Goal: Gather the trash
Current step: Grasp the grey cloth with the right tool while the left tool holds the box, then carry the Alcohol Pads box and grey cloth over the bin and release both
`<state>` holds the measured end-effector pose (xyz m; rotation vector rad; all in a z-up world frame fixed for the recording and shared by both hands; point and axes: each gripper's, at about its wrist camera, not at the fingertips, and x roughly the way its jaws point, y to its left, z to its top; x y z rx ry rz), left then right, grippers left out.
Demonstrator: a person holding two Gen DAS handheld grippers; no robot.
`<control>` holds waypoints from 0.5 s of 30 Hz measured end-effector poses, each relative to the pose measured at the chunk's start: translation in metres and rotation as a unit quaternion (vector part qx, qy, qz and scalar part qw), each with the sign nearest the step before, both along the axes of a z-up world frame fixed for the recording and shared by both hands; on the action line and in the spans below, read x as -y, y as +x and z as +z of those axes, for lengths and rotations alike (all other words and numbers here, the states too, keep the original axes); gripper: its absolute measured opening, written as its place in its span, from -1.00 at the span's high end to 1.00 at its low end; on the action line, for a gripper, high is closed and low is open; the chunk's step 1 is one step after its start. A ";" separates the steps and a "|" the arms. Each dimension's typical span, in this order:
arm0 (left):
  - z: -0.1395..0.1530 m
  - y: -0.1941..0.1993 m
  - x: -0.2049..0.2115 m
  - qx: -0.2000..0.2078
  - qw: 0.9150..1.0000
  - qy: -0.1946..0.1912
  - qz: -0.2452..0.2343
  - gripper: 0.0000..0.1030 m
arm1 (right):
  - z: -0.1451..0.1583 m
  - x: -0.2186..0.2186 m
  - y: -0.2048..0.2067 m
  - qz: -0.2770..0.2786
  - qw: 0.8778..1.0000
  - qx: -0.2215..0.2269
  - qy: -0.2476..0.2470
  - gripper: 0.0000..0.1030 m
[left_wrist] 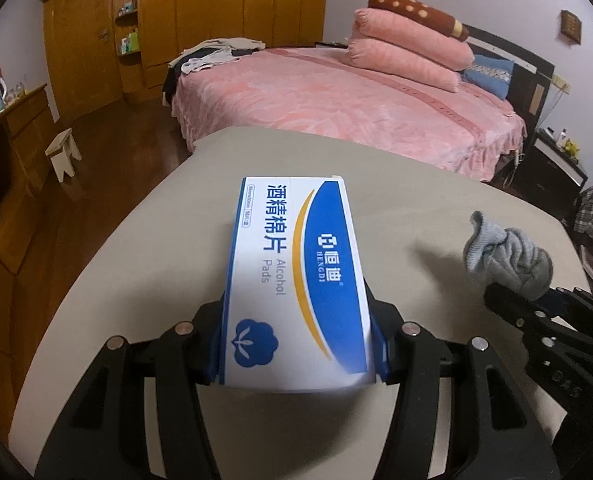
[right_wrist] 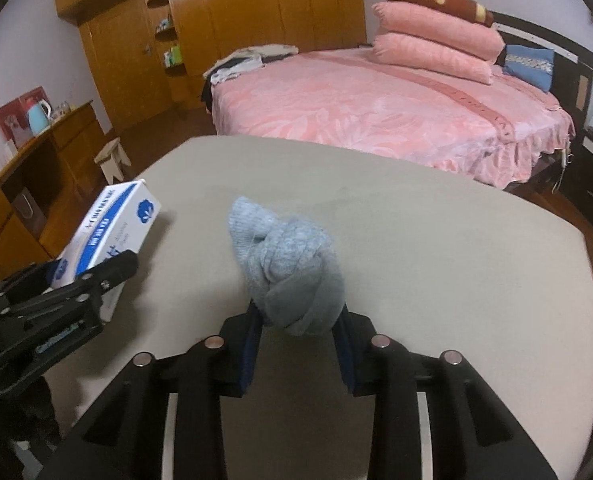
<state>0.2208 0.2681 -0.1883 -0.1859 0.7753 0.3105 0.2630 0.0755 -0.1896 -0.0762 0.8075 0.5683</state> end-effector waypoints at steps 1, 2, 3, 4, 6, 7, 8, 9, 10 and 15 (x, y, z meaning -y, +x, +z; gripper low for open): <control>0.003 -0.003 0.005 0.003 1.000 0.000 -0.004 -0.04 | 0.006 0.008 -0.005 -0.004 1.000 0.004 0.006 0.36; 0.005 -0.005 0.009 0.006 1.000 0.001 -0.007 -0.04 | 0.009 0.012 -0.007 -0.005 1.000 0.005 0.010 0.36; 0.009 -0.008 0.015 0.011 1.000 0.003 -0.011 -0.04 | 0.012 0.015 -0.008 -0.007 1.000 0.007 0.012 0.36; 0.014 -0.011 0.021 0.016 1.000 0.005 -0.016 -0.04 | 0.017 0.020 -0.010 -0.009 1.000 0.008 0.015 0.36; 0.022 -0.016 0.030 0.025 0.999 0.004 -0.022 -0.04 | 0.024 0.030 -0.015 -0.014 1.000 0.011 0.019 0.36; 0.027 -0.019 0.035 0.031 0.999 0.003 -0.026 -0.04 | 0.028 0.036 -0.018 -0.016 1.000 0.014 0.021 0.36; 0.031 -0.022 0.040 0.034 0.999 0.004 -0.028 -0.04 | 0.033 0.042 -0.021 -0.019 0.999 0.018 0.022 0.36; 0.035 -0.024 0.045 0.037 0.999 0.005 -0.032 -0.04 | 0.037 0.046 -0.023 -0.021 0.999 0.021 0.022 0.36; 0.038 -0.028 0.051 0.038 0.999 0.007 -0.036 -0.04 | 0.041 0.053 -0.026 -0.023 0.999 0.024 0.024 0.36; 0.051 -0.040 0.079 0.041 0.997 0.009 -0.058 -0.04 | 0.057 0.085 -0.045 -0.037 0.998 0.034 0.028 0.36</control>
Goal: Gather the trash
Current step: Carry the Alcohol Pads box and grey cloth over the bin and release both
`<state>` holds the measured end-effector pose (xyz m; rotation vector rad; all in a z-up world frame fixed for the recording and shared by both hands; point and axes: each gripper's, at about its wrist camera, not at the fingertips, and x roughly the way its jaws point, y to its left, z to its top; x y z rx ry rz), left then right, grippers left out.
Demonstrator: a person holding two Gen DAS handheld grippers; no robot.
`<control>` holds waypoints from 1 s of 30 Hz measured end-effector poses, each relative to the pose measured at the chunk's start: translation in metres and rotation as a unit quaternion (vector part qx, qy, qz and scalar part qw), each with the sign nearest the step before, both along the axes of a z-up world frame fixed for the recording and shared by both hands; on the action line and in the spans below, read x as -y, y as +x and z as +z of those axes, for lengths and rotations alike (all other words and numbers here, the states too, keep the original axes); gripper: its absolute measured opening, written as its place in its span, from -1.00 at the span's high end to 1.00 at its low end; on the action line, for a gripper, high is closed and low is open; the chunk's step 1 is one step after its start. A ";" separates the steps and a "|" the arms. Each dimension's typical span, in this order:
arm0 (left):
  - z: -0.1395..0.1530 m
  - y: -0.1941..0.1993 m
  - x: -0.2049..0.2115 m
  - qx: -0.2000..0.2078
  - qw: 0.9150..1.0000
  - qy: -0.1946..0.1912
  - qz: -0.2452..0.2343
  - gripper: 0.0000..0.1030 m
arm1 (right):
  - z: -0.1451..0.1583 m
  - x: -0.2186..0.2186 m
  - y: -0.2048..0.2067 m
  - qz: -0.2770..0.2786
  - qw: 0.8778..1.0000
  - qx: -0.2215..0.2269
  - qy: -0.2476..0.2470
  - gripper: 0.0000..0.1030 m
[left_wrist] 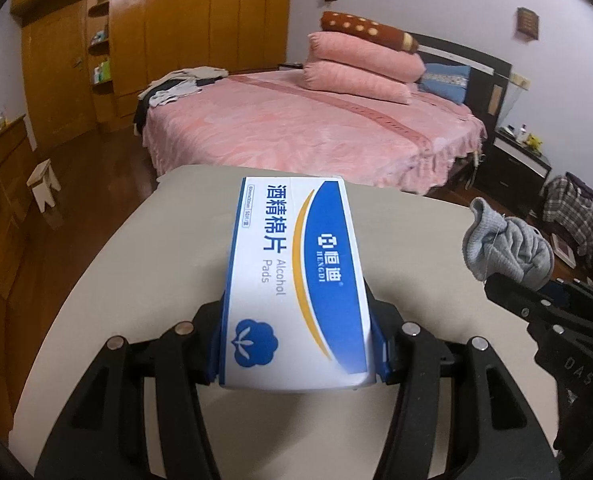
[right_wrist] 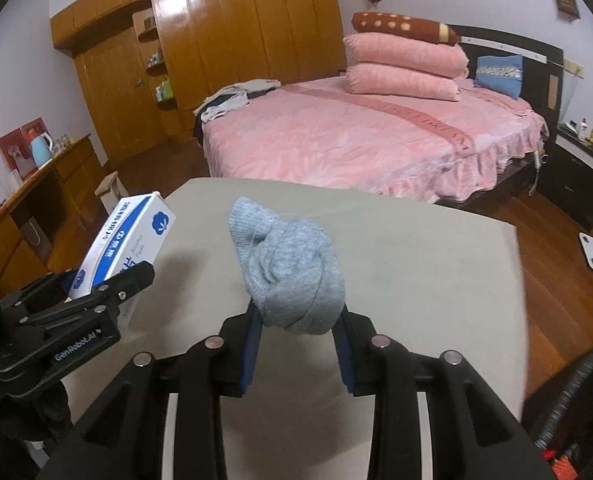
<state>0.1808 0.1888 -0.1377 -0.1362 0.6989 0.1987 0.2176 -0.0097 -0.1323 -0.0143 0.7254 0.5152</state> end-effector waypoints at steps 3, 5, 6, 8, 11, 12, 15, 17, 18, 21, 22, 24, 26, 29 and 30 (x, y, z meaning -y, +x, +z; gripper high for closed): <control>0.007 -0.009 0.020 0.005 1.000 0.001 -0.015 -0.04 | 0.009 0.021 -0.014 -0.010 1.000 0.008 0.004 0.36; 0.012 -0.014 0.035 0.009 1.000 0.004 -0.029 -0.04 | 0.016 0.038 -0.025 -0.018 1.000 0.013 0.004 0.36; 0.014 -0.017 0.043 0.011 0.999 0.004 -0.036 -0.04 | 0.017 0.045 -0.029 -0.022 1.000 0.015 0.005 0.36; 0.018 -0.023 0.059 0.016 0.998 0.006 -0.052 -0.04 | 0.022 0.062 -0.039 -0.032 0.999 0.019 0.005 0.36; 0.025 -0.030 0.086 0.022 0.997 0.001 -0.076 -0.04 | 0.028 0.086 -0.052 -0.050 0.999 0.020 0.008 0.36; 0.027 -0.033 0.094 0.024 0.996 -0.001 -0.083 -0.04 | 0.029 0.092 -0.056 -0.055 0.998 0.022 0.009 0.36; 0.031 -0.039 0.118 0.030 0.994 -0.003 -0.104 -0.04 | 0.036 0.116 -0.068 -0.073 0.997 0.029 0.014 0.36; 0.035 -0.045 0.139 0.032 0.992 -0.003 -0.124 -0.04 | 0.042 0.131 -0.077 -0.087 0.995 0.035 0.018 0.36; 0.036 -0.048 0.148 0.034 0.991 -0.002 -0.131 -0.04 | 0.043 0.137 -0.080 -0.092 0.995 0.037 0.020 0.36; 0.041 -0.056 0.172 0.038 0.987 -0.004 -0.153 -0.04 | 0.051 0.159 -0.091 -0.110 0.993 0.043 0.025 0.36; 0.042 -0.059 0.178 0.040 0.987 -0.005 -0.158 -0.04 | 0.053 0.166 -0.095 -0.116 0.992 0.046 0.024 0.36; 0.045 -0.063 0.190 0.042 0.984 -0.005 -0.171 -0.04 | 0.059 0.179 -0.100 -0.126 0.990 0.052 0.024 0.36; 0.047 -0.069 0.202 0.044 0.982 -0.004 -0.183 -0.05 | 0.064 0.193 -0.106 -0.137 0.989 0.058 0.022 0.36; 0.051 -0.076 0.218 0.048 0.979 -0.005 -0.197 -0.05 | 0.070 0.211 -0.116 -0.151 0.986 0.066 0.019 0.36; 0.053 -0.078 0.222 0.050 0.978 -0.005 -0.201 -0.05 | 0.072 0.217 -0.120 -0.156 0.985 0.068 0.018 0.36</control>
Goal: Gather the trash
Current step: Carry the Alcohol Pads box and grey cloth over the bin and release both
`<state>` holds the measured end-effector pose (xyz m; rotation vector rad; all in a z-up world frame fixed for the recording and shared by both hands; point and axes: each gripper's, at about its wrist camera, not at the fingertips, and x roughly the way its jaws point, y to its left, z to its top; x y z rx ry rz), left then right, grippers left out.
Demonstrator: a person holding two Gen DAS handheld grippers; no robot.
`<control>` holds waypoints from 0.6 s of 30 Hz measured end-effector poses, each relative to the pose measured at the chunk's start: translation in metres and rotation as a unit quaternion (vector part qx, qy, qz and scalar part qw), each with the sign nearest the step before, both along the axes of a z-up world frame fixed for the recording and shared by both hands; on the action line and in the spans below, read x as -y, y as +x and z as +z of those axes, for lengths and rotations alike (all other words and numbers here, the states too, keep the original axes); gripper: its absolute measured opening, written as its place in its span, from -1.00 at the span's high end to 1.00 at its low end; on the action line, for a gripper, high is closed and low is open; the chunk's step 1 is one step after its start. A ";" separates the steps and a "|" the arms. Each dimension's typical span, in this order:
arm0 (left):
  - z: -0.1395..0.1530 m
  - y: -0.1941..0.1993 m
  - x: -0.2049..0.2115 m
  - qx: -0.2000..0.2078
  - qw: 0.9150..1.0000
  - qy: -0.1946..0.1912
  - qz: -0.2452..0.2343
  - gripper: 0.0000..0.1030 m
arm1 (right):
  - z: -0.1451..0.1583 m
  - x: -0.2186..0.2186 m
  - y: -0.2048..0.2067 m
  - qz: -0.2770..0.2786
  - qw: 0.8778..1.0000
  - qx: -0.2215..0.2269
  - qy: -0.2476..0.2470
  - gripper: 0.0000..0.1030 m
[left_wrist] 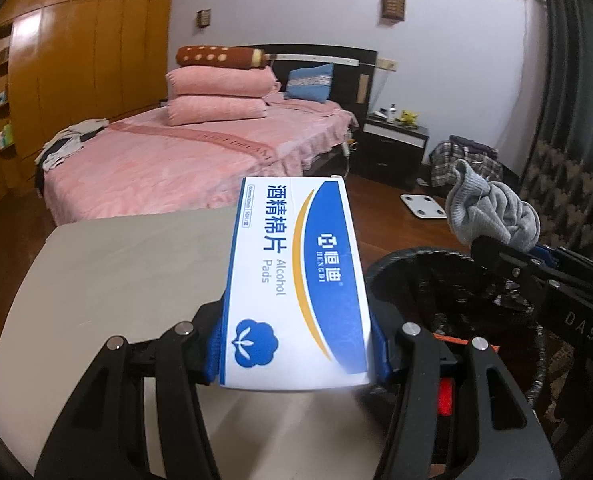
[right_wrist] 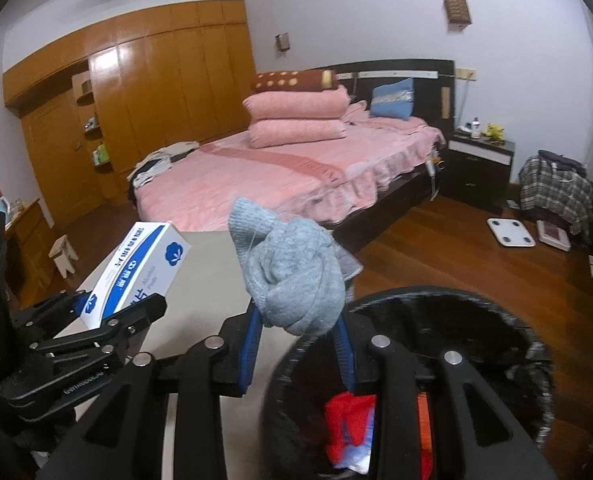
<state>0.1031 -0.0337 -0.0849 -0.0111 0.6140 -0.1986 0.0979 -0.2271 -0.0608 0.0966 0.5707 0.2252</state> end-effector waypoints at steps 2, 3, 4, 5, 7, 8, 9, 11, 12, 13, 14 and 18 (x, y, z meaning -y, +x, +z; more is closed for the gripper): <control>0.004 -0.003 0.010 0.004 1.000 0.002 -0.009 -0.05 | 0.002 0.010 -0.006 -0.008 1.000 0.003 0.001 0.36; 0.006 -0.005 0.015 0.007 1.000 0.003 -0.014 -0.05 | 0.003 0.014 -0.009 -0.012 1.000 0.005 0.002 0.36; 0.009 -0.006 0.019 0.010 1.000 0.004 -0.019 -0.05 | 0.003 0.019 -0.012 -0.015 1.000 0.006 0.003 0.36; 0.011 -0.006 0.023 0.013 1.000 0.006 -0.023 -0.05 | 0.004 0.024 -0.015 -0.019 1.000 0.008 0.005 0.36; 0.016 -0.007 0.032 0.018 0.999 0.006 -0.031 -0.05 | 0.006 0.032 -0.020 -0.025 1.000 0.011 0.006 0.36; 0.018 -0.008 0.035 0.020 0.999 0.006 -0.034 -0.05 | 0.006 0.036 -0.023 -0.028 0.999 0.012 0.008 0.36; 0.020 -0.010 0.040 0.024 0.999 0.007 -0.039 -0.05 | 0.007 0.040 -0.026 -0.030 0.999 0.014 0.009 0.36; 0.023 -0.009 0.047 0.028 0.998 0.010 -0.047 -0.05 | 0.009 0.047 -0.031 -0.035 0.999 0.018 0.009 0.36; 0.024 -0.009 0.049 0.029 0.998 0.011 -0.049 -0.05 | 0.009 0.049 -0.032 -0.037 0.999 0.020 0.008 0.36; 0.026 -0.008 0.052 0.030 0.998 0.011 -0.053 -0.05 | 0.010 0.053 -0.035 -0.040 0.999 0.022 0.009 0.36; 0.027 -0.008 0.055 0.032 0.998 0.011 -0.056 -0.05 | 0.011 0.056 -0.036 -0.042 0.999 0.023 0.009 0.36; 0.029 -0.007 0.068 0.038 0.997 0.015 -0.068 -0.05 | 0.010 0.065 -0.041 -0.053 0.998 0.023 0.009 0.36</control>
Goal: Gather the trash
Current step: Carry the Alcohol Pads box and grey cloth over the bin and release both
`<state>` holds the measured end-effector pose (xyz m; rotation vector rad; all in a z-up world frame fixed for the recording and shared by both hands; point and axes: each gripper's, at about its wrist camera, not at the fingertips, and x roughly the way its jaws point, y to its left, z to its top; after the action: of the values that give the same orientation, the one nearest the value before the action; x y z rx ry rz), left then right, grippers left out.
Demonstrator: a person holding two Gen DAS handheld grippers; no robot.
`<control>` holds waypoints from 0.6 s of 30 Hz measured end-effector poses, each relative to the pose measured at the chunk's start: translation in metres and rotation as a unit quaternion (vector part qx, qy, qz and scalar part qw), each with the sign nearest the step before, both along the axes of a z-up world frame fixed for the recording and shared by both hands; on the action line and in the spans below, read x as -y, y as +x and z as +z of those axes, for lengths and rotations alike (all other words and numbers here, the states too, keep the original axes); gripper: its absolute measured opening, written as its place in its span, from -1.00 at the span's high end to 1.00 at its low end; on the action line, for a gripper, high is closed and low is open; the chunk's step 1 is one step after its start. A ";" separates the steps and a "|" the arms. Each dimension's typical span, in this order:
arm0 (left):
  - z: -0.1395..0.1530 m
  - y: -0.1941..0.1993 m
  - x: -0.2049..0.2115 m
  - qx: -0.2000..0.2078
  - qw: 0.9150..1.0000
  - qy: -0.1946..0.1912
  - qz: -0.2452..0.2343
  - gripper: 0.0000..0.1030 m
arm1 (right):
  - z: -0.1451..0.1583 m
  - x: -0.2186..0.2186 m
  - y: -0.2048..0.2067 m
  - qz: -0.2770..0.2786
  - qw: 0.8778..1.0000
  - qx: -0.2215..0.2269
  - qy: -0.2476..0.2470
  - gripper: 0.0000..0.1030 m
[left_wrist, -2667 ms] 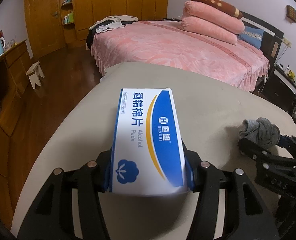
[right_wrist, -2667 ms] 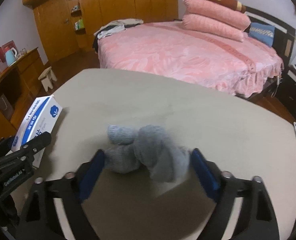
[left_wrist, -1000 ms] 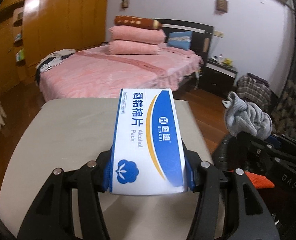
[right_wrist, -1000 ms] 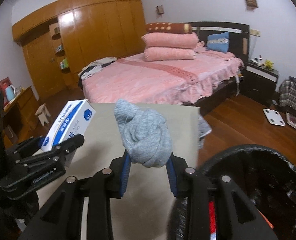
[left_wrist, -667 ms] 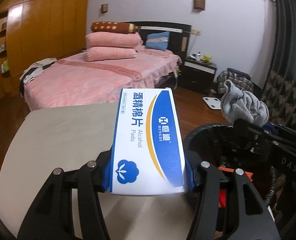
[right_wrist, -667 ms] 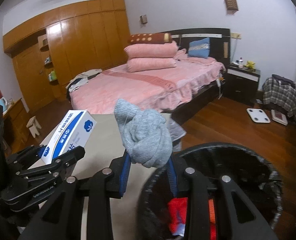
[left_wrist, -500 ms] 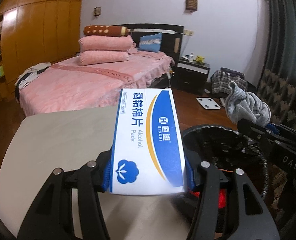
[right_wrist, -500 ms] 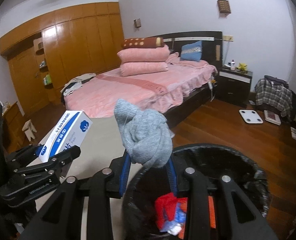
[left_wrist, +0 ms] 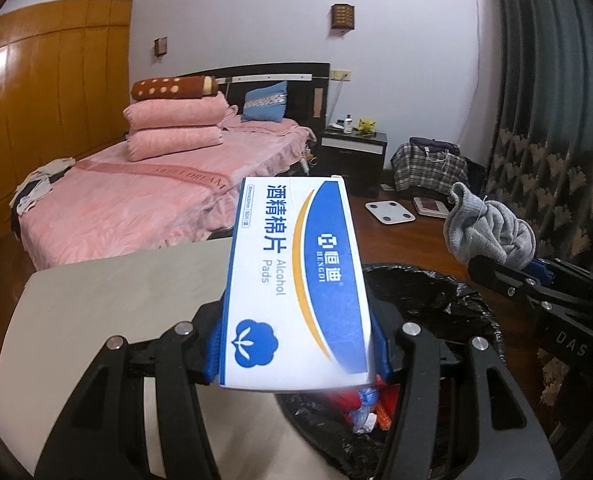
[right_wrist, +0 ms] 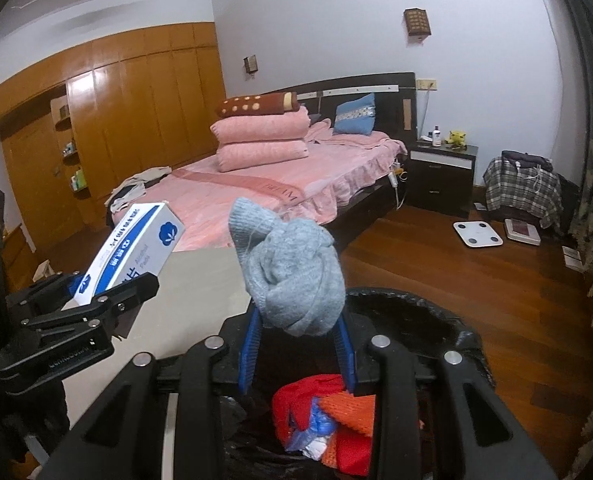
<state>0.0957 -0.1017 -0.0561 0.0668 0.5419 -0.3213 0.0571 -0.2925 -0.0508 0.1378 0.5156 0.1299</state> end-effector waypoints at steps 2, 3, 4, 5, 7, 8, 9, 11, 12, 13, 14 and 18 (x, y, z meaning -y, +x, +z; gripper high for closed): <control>-0.001 0.000 0.008 0.000 1.000 0.000 -0.008 -0.05 | -0.002 0.005 -0.003 -0.006 1.000 -0.002 0.001 0.36; -0.001 0.001 0.011 0.000 1.000 0.001 -0.012 -0.05 | -0.003 0.007 -0.003 -0.009 1.000 -0.003 0.001 0.36; -0.002 0.002 0.014 -0.001 1.000 0.001 -0.014 -0.05 | -0.004 0.010 -0.002 -0.012 1.000 -0.004 0.000 0.36; -0.002 0.003 0.016 -0.002 1.000 0.001 -0.017 -0.05 | -0.005 0.014 -0.002 -0.015 1.000 -0.006 -0.001 0.36; -0.005 0.005 0.022 -0.004 1.000 0.003 -0.025 -0.05 | -0.006 0.018 -0.002 -0.021 1.000 -0.008 0.000 0.36; -0.007 0.006 0.024 -0.005 1.000 0.003 -0.027 -0.05 | -0.008 0.022 -0.001 -0.025 1.000 -0.011 0.000 0.36; -0.008 0.007 0.026 -0.006 1.000 0.002 -0.031 -0.05 | -0.009 0.024 -0.002 -0.028 1.000 -0.013 -0.001 0.36; -0.012 0.010 0.031 -0.009 0.999 0.002 -0.037 -0.05 | -0.012 0.029 -0.003 -0.034 0.999 -0.017 -0.003 0.36; -0.015 0.012 0.034 -0.012 0.999 0.003 -0.040 -0.05 | -0.014 0.031 -0.002 -0.036 0.999 -0.019 -0.004 0.36; -0.018 0.014 0.037 -0.016 0.999 0.002 -0.043 -0.05 | -0.016 0.034 -0.002 -0.040 0.999 -0.023 -0.007 0.36; -0.020 0.015 0.040 -0.018 0.999 0.002 -0.046 -0.05 | -0.017 0.034 -0.001 -0.042 0.999 -0.025 -0.007 0.36; -0.034 0.022 0.051 -0.027 0.998 0.007 -0.058 -0.05 | -0.026 0.042 0.002 -0.051 0.998 -0.039 -0.007 0.36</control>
<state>0.1174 -0.1529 -0.0901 0.1047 0.5951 -0.4339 0.0592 -0.3345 -0.0764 0.1552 0.5861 0.0218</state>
